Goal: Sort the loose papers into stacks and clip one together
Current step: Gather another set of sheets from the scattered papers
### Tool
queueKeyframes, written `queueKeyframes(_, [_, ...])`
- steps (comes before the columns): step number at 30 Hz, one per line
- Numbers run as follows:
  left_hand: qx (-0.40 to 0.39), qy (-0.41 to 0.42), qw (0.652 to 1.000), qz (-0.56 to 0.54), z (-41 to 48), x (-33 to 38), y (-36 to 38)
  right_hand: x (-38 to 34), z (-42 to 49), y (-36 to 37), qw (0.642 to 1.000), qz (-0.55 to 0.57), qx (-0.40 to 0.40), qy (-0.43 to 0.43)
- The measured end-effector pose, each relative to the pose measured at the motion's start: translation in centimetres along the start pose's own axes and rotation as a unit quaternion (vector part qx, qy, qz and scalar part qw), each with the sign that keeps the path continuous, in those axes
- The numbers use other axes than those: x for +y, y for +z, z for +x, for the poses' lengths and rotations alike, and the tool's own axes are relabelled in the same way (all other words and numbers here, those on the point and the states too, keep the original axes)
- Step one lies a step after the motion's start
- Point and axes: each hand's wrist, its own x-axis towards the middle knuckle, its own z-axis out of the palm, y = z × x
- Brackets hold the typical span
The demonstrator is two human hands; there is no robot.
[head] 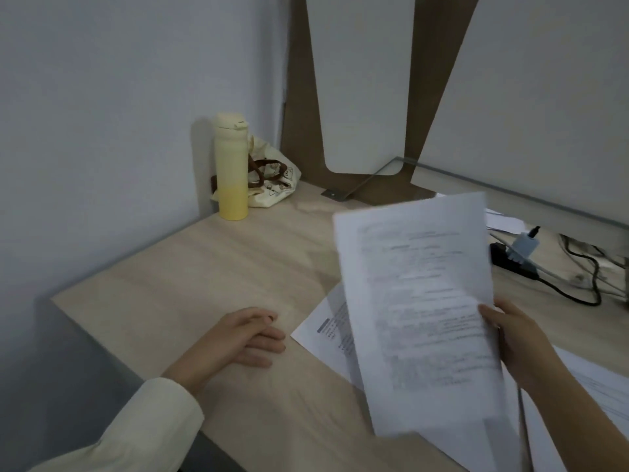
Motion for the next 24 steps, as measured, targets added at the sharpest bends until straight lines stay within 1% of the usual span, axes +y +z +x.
queueKeyframes(2, [0.025,0.030,0.999,0.012,0.2,-0.2,0.8,0.3,0.0,-1.0,0.991,0.120,0.002,0.066])
queueKeyframes(3, [0.043,0.055,0.997,0.039,0.3,-0.3,1.2,0.4,0.0,-1.5,0.984,0.159,0.002,0.085])
queueKeyframes(4, [0.065,0.084,0.990,0.090,0.4,-0.4,1.7,0.3,-0.1,-1.8,0.978,0.188,0.002,0.093])
queueKeyframes(6, [0.105,0.123,0.957,0.239,0.5,-0.3,2.8,0.2,-0.1,-2.4,0.976,0.200,0.015,0.081])
queueKeyframes(8, [0.116,0.115,0.912,0.376,0.6,0.0,4.2,0.4,0.1,-2.6,0.989,0.133,0.030,0.052])
queueKeyframes(10, [0.096,0.090,0.873,0.469,1.2,0.1,5.5,1.0,0.4,-2.5,0.999,-0.003,0.036,0.026])
queueKeyframes(11, [0.085,0.075,0.863,0.492,1.6,0.2,5.9,1.2,0.5,-2.4,0.997,-0.075,0.033,0.010])
queueKeyframes(12, [0.074,0.059,0.862,0.499,1.9,0.4,6.2,1.2,0.3,-2.2,0.990,-0.136,0.026,-0.003])
queueKeyframes(15, [0.039,0.026,0.871,0.489,2.6,1.1,6.3,1.5,-0.1,-1.1,0.968,-0.246,-0.005,-0.047])
queueKeyframes(17, [0.023,0.055,0.887,0.457,3.0,1.1,5.7,1.9,-0.1,-0.2,0.951,-0.299,-0.038,-0.070])
queueKeyframes(19, [0.032,0.114,0.930,0.348,3.2,0.8,4.6,2.0,0.1,0.8,0.928,-0.358,-0.064,-0.083])
queueKeyframes(21, [0.030,0.145,0.967,0.207,2.8,1.3,3.4,1.6,0.3,1.8,0.920,-0.372,-0.070,-0.104])
queueKeyframes(22, [0.023,0.153,0.974,0.163,2.4,1.7,2.8,1.3,0.4,2.3,0.920,-0.365,-0.075,-0.119])
queueKeyframes(24, [0.001,0.162,0.976,0.143,1.6,2.9,1.7,0.1,0.4,3.5,0.920,-0.347,-0.089,-0.157])
